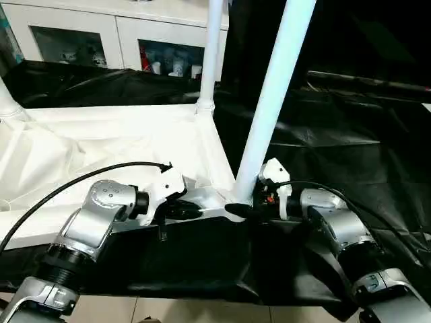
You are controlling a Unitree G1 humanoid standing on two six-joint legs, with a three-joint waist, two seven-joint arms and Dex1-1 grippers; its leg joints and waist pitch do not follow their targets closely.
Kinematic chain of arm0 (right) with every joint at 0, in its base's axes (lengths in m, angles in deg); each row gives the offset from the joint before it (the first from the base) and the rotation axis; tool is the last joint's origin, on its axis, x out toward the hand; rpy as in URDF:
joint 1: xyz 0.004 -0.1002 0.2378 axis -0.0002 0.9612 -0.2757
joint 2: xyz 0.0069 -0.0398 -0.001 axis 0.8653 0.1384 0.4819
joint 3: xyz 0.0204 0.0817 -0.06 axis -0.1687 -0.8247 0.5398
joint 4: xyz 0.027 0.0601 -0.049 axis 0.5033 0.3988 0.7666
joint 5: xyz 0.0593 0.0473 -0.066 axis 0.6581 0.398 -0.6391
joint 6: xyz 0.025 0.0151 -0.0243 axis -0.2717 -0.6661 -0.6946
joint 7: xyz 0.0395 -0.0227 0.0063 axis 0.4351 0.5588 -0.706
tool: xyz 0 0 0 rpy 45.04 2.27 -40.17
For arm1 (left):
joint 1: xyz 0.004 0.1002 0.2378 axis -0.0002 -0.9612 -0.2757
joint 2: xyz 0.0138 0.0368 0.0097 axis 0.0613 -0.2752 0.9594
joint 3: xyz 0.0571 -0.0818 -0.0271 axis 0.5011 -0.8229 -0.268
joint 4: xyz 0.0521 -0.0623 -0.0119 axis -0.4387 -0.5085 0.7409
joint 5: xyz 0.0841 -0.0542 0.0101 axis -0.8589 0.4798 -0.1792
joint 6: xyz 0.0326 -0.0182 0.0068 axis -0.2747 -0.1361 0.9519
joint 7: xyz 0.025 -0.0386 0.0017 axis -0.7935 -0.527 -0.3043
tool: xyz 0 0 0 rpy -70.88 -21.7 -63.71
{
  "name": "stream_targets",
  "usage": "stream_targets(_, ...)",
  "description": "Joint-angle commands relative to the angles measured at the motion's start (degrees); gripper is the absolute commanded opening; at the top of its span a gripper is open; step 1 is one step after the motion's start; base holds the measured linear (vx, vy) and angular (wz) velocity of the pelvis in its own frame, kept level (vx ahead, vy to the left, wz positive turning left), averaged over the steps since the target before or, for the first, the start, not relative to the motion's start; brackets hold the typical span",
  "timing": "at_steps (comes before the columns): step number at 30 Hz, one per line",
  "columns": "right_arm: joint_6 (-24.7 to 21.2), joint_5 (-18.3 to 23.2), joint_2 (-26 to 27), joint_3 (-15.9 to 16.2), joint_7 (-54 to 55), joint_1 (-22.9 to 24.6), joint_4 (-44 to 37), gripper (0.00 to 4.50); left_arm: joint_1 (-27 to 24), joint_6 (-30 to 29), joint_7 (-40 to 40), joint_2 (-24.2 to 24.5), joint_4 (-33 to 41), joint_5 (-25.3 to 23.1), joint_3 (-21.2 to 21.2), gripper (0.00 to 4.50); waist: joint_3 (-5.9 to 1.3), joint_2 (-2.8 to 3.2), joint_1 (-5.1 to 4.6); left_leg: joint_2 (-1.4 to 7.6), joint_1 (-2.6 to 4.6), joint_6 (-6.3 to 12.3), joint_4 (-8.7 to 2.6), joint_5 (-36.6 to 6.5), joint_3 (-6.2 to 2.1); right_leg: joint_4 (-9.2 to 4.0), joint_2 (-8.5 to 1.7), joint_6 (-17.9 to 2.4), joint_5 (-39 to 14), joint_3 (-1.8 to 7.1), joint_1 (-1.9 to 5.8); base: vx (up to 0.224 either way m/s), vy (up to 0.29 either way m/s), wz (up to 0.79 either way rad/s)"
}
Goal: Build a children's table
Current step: Rotate leg to tighten
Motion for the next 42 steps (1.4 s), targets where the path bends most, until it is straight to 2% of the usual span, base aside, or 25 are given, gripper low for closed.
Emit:
stream_targets(1,-1.0,-1.1,-0.2,1.1,-0.3,0.0,-0.5,3.21,-0.7,0.3,2.4,-1.3,2.7,2.7,1.7,0.00,-3.01,0.02,0.02,1.82,0.00,2.00,-3.56,-7.9,-0.14,-4.15,-4.27,-9.4,-10.5,3.60,3.19,0.000,0.000,0.00)
stream_targets(6,-1.3,-0.7,-0.1,0.7,-0.5,0.1,-0.6,2.83,-1.1,-0.5,2.4,-1.1,3.5,3.0,1.7,0.00,-3.07,0.03,-0.03,1.79,0.06,2.24,-3.47,-6.8,-0.10,-3.84,-4.16,-10.2,-8.1,3.57,3.21,0.000,0.000,0.00)
stream_targets(10,-1.6,-0.4,0.3,0.4,0.1,0.2,-0.3,2.77,-1.1,-0.8,1.8,-1.5,3.1,2.9,1.4,0.00,-3.09,0.00,-0.04,1.73,0.01,2.34,-3.39,-6.3,-0.09,-3.73,-4.14,-10.6,-7.0,3.57,3.32,0.000,0.000,0.00)
stream_targets(13,-1.8,-0.6,1.2,-0.5,2.9,0.1,0.8,2.76,-0.5,-1.2,-1.0,-2.7,1.4,1.8,1.1,0.00,-2.99,-0.04,-0.05,1.73,0.04,2.04,-3.44,-6.9,-0.11,-3.87,-4.15,-10.5,-8.2,3.56,3.26,0.000,0.000,0.00)
stream_targets(14,-1.8,-1.7,3.7,-2.7,12.2,-0.9,4.8,2.76,0.8,-2.0,-6.2,-4.9,-1.7,0.0,0.6,0.00,-2.71,-0.03,-0.22,1.74,0.01,1.58,-3.64,-7.8,-0.05,-4.21,-4.13,-9.9,-10.7,3.60,2.96,0.000,0.000,0.00)
stream_targets(15,-1.9,-1.9,4.2,-3.1,13.9,-1.1,5.6,2.75,1.1,-2.0,-7.3,-5.5,-2.5,-0.4,0.5,0.00,-2.51,0.00,-0.22,1.73,0.18,0.85,-3.81,-8.9,-0.15,-4.58,-4.19,-9.4,-13.3,3.55,2.90,0.000,0.000,0.00)
stream_targets(16,-2.2,-2.2,5.6,-4.4,19.1,-1.7,7.5,2.75,2.1,-2.4,-10.8,-7.3,-4.8,-1.5,0.3,0.00,-2.63,-0.03,-0.34,1.63,0.21,-0.24,-3.77,-10.6,-0.29,-4.85,-4.46,-8.3,-17.6,3.55,2.99,0.000,0.000,0.00)
stream_targets(17,-2.3,-2.3,6.3,-4.9,21.2,-1.8,8.2,2.75,2.5,-2.5,-12.2,-8.1,-5.8,-1.9,0.2,0.00,-2.68,-0.10,-0.48,1.69,0.30,-0.92,-3.80,-11.1,-0.33,-5.04,-4.47,-7.4,-19.2,3.60,2.85,0.000,0.000,0.00)
stream_targets(19,-3.2,-2.2,8.5,-6.7,28.2,-2.2,9.9,2.75,4.0,-3.2,-16.7,-10.8,-8.8,-3.0,0.0,0.00,-2.57,-0.06,-0.54,1.66,0.43,-1.04,-3.82,-12.6,-0.44,-5.35,-4.57,-6.4,-21.7,3.60,2.65,0.000,0.000,0.00)
stream_targets(21,-4.2,-2.0,12.3,-9.3,39.4,-3.0,12.2,2.75,6.8,-4.0,-23.5,-15.2,-13.5,-4.5,-0.2,0.00,-2.48,0.01,-0.72,1.60,0.55,-1.34,-3.88,-13.6,-0.50,-5.70,-4.53,-5.3,-23.8,3.60,2.40,0.000,0.000,0.00)
stream_targets(22,-4.4,-1.8,14.2,-10.3,44.3,-3.5,13.2,2.75,8.0,-4.1,-26.4,-17.3,-15.5,-5.1,-0.2,0.00,-2.47,0.24,-0.65,1.46,1.09,-1.74,-3.79,-14.3,-0.37,-6.05,-4.53,-4.7,-25.1,3.68,1.92,0.000,0.000,0.00)
stream_targets(23,-3.8,-2.1,15.8,-10.4,47.3,-4.0,14.0,2.75,8.9,-3.8,-27.7,-18.7,-16.9,-6.0,0.6,0.00,-2.66,0.26,-0.50,1.45,1.04,-1.83,-3.86,-14.7,-0.55,-5.76,-4.52,-4.4,-24.4,3.60,2.25,0.000,0.000,0.00)
stream_targets(24,-3.8,-2.1,15.8,-10.4,47.3,-4.0,14.0,2.75,8.9,-3.8,-27.7,-18.7,-16.9,-6.0,0.6,0.00,-2.67,0.22,-0.61,1.47,0.84,-1.68,-3.90,-14.7,-0.52,-5.76,-4.46,-4.2,-23.9,3.63,2.24,0.000,0.000,0.00)
stream_targets(25,-2.9,-2.6,16.9,-9.8,47.3,-4.6,14.9,2.75,9.5,-3.1,-28.1,-19.5,-17.7,-6.9,1.6,0.00,-2.68,0.51,-0.53,1.51,0.85,-1.61,-3.95,-14.8,-0.60,-5.72,-4.50,-4.2,-23.4,3.58,2.26,0.000,0.000,0.00)
stream_targets(26,-1.2,-4.1,17.8,-8.2,46.7,-5.5,16.0,2.75,9.9,-1.8,-27.8,-20.2,-18.5,-8.2,2.9,0.00,-2.60,0.31,-0.49,1.36,0.58,-0.82,-4.00,-15.6,-0.55,-5.98,-4.52,-3.6,-24.2,3.48,2.37,0.000,0.000,0.00)
stream_targets(27,-1.2,-4.1,17.8,-8.2,46.7,-5.5,16.0,2.75,9.9,-1.8,-27.8,-20.2,-18.5,-8.2,2.9,0.00,-2.62,0.61,-0.41,1.37,0.68,-0.67,-4.03,-15.9,-0.58,-6.15,-4.60,-3.3,-25.0,3.46,2.32,0.000,0.000,0.00)
stream_targets(30,0.8,-5.8,17.7,-7.1,46.8,-6.1,16.3,2.75,9.9,-0.8,-27.1,-20.1,-18.6,-8.5,3.0,0.00,-2.72,0.57,-0.40,1.51,0.78,-0.38,-4.20,-15.6,-0.63,-6.26,-4.65,-3.1,-24.8,3.42,2.44,0.000,0.000,0.00)
stream_targets(31,1.4,-5.1,17.8,-7.4,45.2,-6.1,15.9,3.31,9.9,-0.7,-26.8,-19.7,-18.5,-8.5,2.8,0.00,-2.76,0.57,-0.44,1.56,0.61,-0.28,-4.27,-15.1,-0.65,-6.07,-4.60,-3.4,-23.6,3.42,2.57,0.000,0.000,0.00)
stream_targets(33,2.4,-4.1,17.7,-8.0,43.3,-6.0,15.0,3.47,9.8,-0.6,-26.2,-19.2,-18.2,-7.9,2.1,0.00,-2.75,0.57,-0.47,1.55,0.53,-0.15,-4.27,-15.2,-0.65,-6.05,-4.59,-3.6,-23.3,3.40,2.59,0.000,0.000,0.00)
stream_targets(34,2.9,-2.9,17.6,-8.6,41.4,-5.8,14.2,3.54,9.7,-0.5,-25.8,-18.6,-18.1,-7.7,1.6,0.00,-2.74,0.15,-0.53,1.50,0.43,0.14,-4.24,-15.3,-0.59,-6.11,-4.59,-3.5,-23.6,3.37,2.65,0.000,0.000,0.00)
stream_targets(35,3.2,-1.8,17.5,-9.1,40.0,-5.9,13.6,3.54,9.6,0.1,-25.3,-18.0,-17.9,-7.5,1.3,0.00,-2.70,0.28,-0.45,1.52,0.52,0.32,-4.26,-15.5,-0.64,-6.13,-4.69,-3.5,-24.2,3.36,2.60,0.000,0.000,0.00)
stream_targets(37,3.4,-0.7,16.5,-9.3,37.0,-6.0,12.5,3.88,9.0,0.8,-23.4,-16.6,-16.8,-6.5,0.8,0.00,-2.75,0.34,-0.54,1.55,0.40,0.71,-4.25,-14.9,-0.61,-6.15,-4.70,-3.6,-24.3,3.40,2.67,0.000,0.000,0.00)
stream_targets(38,2.7,-0.4,15.6,-9.1,34.8,-6.1,12.0,3.88,8.5,1.2,-22.2,-15.8,-16.1,-6.1,0.7,0.00,-2.77,0.11,-0.56,1.55,0.33,0.97,-4.24,-14.0,-0.55,-6.13,-4.70,-3.8,-23.4,3.42,2.72,0.000,0.000,0.00)
stream_targets(40,1.5,-1.3,11.6,-6.0,25.2,-5.2,9.3,3.91,6.1,4.6,-14.6,-12.7,-12.5,-3.5,0.6,0.00,-2.95,0.17,-0.50,1.67,-0.13,1.64,-4.24,-12.2,-0.64,-5.74,-4.75,-4.3,-21.1,3.40,3.26,0.000,0.000,0.00)
stream_targets(42,1.2,-1.4,8.4,-3.6,18.2,-3.8,6.2,3.91,4.3,4.8,-9.9,-10.5,-9.6,-1.4,0.4,0.00,-3.26,0.22,-0.38,1.74,-0.24,2.70,-3.84,-7.7,-0.36,-4.82,-4.44,-6.3,-12.8,3.56,3.35,0.000,0.000,0.00)
